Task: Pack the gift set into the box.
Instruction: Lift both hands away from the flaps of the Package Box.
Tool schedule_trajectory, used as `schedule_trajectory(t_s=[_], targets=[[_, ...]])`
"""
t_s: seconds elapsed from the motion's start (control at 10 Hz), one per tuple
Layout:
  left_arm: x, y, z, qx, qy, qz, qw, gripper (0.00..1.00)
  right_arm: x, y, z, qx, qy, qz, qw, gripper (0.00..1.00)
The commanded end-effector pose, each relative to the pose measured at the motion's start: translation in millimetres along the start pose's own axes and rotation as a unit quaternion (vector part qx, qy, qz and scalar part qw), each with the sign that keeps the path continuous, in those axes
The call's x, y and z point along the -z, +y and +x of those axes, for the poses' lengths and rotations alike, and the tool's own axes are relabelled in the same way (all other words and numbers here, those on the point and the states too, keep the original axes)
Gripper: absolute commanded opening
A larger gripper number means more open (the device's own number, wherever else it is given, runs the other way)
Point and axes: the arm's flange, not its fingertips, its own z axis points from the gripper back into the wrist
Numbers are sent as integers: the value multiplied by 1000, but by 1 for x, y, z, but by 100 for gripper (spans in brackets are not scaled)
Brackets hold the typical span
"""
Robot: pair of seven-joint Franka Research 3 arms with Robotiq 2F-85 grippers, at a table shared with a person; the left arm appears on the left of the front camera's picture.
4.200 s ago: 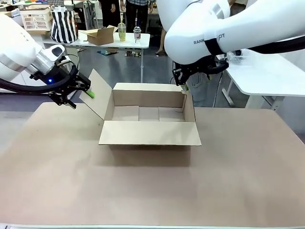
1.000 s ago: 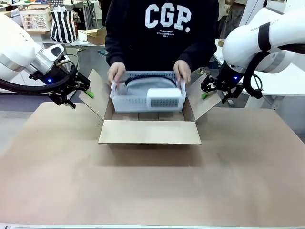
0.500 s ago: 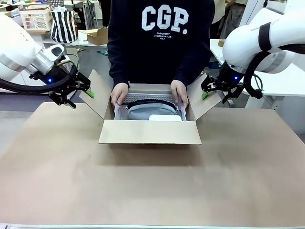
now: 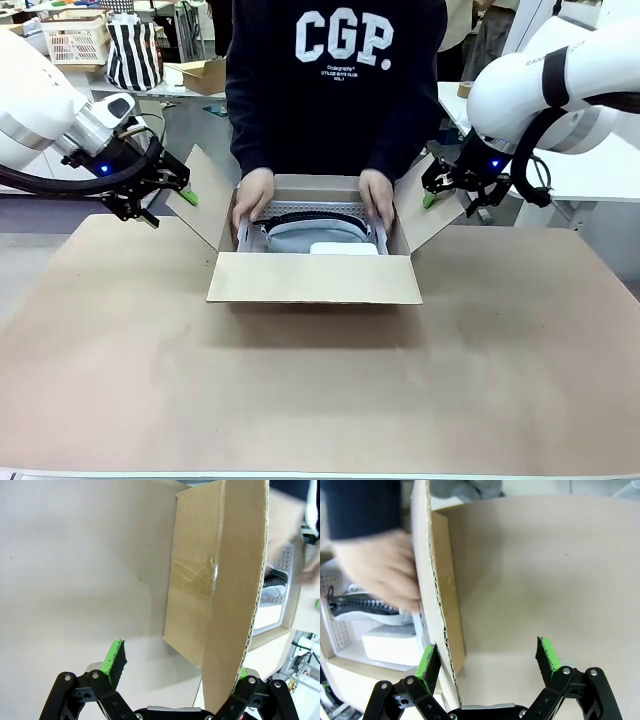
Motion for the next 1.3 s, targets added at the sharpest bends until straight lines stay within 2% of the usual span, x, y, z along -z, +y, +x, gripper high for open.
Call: schedule_trajectory(t_s=[0.0, 1.2], targets=[[-2, -1, -1, -5, -3, 6, 1000, 100, -2, 3, 1, 8, 0, -11, 1000, 100], [-2, -1, -1, -5, -3, 6, 1000, 100, -2, 3, 1, 8, 0, -11, 1000, 100]])
